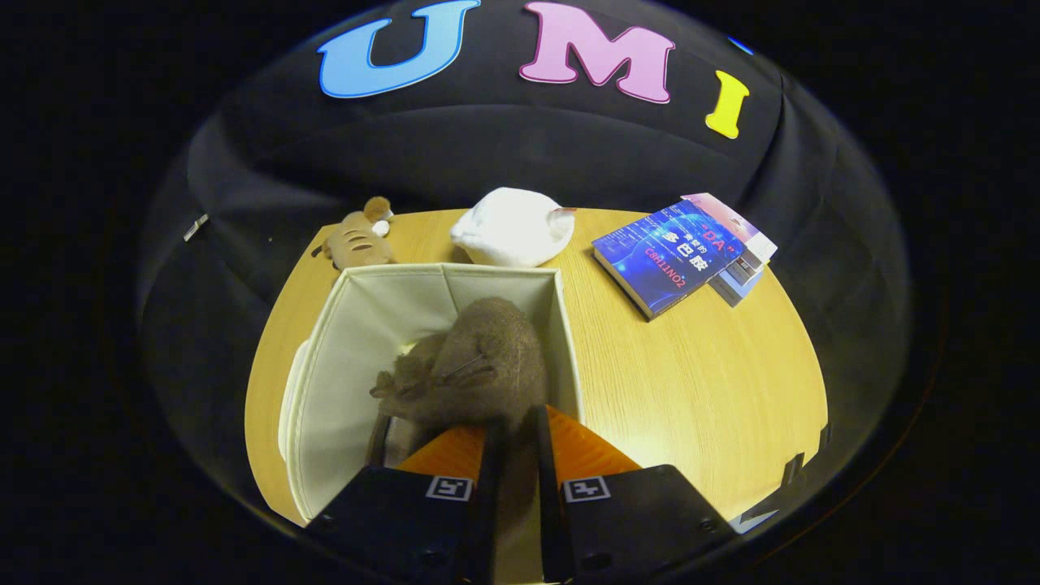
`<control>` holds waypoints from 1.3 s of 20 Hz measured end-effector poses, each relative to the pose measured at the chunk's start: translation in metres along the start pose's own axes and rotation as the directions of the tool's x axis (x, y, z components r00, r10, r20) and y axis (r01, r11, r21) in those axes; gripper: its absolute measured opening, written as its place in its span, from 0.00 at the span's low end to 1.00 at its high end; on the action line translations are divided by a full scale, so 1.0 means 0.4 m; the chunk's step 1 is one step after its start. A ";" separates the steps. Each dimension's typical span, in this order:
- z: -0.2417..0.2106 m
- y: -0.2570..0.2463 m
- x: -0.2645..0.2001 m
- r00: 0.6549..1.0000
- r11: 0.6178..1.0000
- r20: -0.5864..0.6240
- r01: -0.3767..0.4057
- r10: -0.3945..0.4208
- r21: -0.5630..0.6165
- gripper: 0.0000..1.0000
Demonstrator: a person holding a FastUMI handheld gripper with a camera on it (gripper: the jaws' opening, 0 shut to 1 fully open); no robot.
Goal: Open the storage box then place both shoes into the box .Put the left shoe in first, then the right shoe, with the right side of both shoes facing outward in a uniform manner.
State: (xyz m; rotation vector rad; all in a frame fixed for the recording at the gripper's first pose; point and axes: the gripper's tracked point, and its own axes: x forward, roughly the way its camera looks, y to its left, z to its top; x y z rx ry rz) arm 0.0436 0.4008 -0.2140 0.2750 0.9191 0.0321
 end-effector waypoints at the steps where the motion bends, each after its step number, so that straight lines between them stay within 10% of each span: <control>1: 0.009 0.011 -0.010 1.000 1.000 0.015 -0.008 0.008 -0.003 0.36; 5: 0.006 0.042 -0.012 0.999 0.999 0.025 -0.040 0.040 -0.020 0.80; 8: 0.009 0.050 -0.022 0.998 0.998 0.046 -0.046 0.047 -0.040 0.95; 26: 0.201 -0.262 -0.249 0.906 0.990 0.405 -0.081 0.121 -0.113 0.98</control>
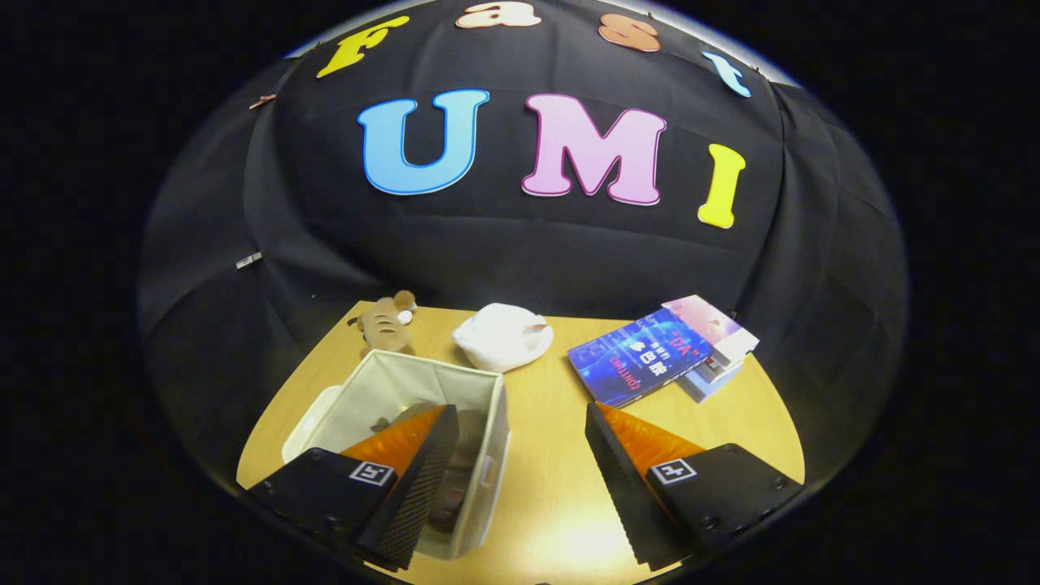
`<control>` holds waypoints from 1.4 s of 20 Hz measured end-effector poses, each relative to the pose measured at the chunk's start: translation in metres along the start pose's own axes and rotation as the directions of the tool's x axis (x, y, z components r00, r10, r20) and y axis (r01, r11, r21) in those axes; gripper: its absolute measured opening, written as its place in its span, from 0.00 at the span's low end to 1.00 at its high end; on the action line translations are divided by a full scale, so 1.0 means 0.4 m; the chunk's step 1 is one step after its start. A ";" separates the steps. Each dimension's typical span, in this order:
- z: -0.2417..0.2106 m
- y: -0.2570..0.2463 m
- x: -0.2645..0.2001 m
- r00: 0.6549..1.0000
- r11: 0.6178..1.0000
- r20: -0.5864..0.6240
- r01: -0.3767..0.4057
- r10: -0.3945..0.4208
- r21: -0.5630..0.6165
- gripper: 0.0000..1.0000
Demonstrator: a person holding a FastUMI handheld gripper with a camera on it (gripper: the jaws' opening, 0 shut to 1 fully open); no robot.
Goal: Open the storage box then place both shoes into the box .Put the left shoe in first, then the right shoe, with the right side of both shoes facing outward in a uniform manner.
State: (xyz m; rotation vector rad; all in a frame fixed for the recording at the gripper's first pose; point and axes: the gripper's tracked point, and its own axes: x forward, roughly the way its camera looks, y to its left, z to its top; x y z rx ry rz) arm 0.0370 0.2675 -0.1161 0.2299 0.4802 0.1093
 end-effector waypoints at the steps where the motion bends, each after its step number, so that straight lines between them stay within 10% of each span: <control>1: 0.004 -0.038 -0.011 1.000 1.000 0.019 -0.001 0.001 -0.011 0.98; 14: 0.113 -0.541 -0.193 0.958 0.986 0.287 0.071 -0.025 -0.151 0.98; 28: 0.175 -0.875 -0.313 0.911 0.991 0.397 0.133 -0.112 -0.026 0.98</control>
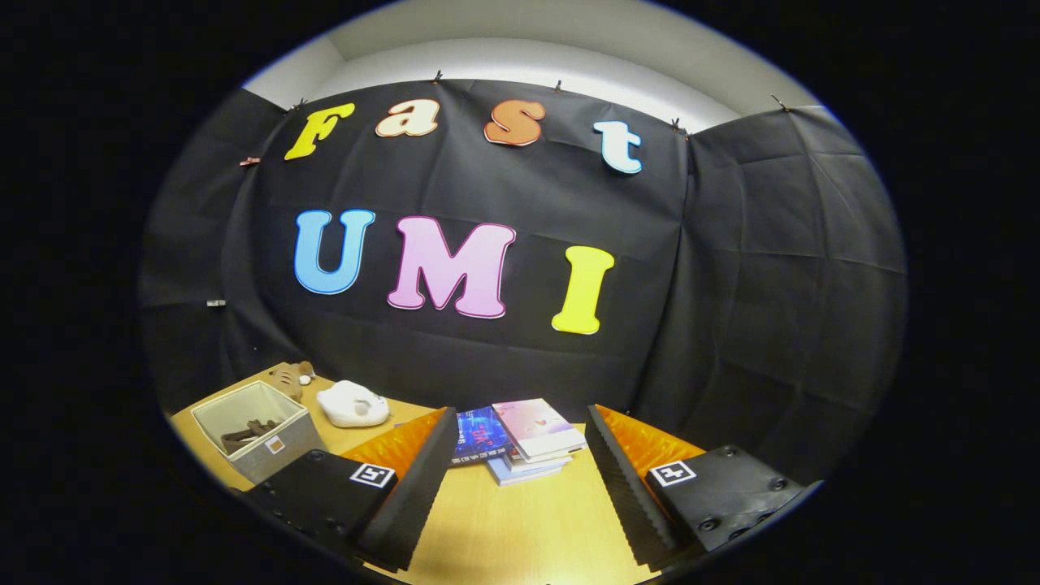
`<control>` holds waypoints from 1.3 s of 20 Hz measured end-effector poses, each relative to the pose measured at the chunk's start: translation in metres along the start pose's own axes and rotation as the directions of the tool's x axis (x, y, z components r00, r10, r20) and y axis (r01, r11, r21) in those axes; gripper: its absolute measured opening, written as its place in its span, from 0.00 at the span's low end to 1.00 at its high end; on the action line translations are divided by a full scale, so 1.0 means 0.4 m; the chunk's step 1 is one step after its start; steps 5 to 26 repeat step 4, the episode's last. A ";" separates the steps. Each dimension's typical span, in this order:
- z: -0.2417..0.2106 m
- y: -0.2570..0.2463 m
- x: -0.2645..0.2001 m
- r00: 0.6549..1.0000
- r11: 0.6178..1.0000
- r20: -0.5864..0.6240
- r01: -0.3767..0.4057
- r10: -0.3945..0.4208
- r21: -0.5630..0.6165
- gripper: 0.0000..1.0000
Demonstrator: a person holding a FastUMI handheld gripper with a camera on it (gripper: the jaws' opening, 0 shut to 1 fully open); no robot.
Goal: Open the storage box then place both shoes into the box .Put the left shoe in first, then the right shoe, with the right side of both shoes facing outward in a uniform manner.
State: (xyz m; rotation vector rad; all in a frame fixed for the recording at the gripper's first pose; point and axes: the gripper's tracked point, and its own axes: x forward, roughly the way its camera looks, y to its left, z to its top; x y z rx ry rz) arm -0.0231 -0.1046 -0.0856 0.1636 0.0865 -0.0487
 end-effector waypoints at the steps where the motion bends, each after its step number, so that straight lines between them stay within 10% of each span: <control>1: 0.001 -0.010 0.000 1.000 1.000 0.005 0.006 -0.006 -0.010 0.98; 26: 0.005 -0.018 0.004 1.000 1.000 0.008 0.007 -0.007 -0.001 0.97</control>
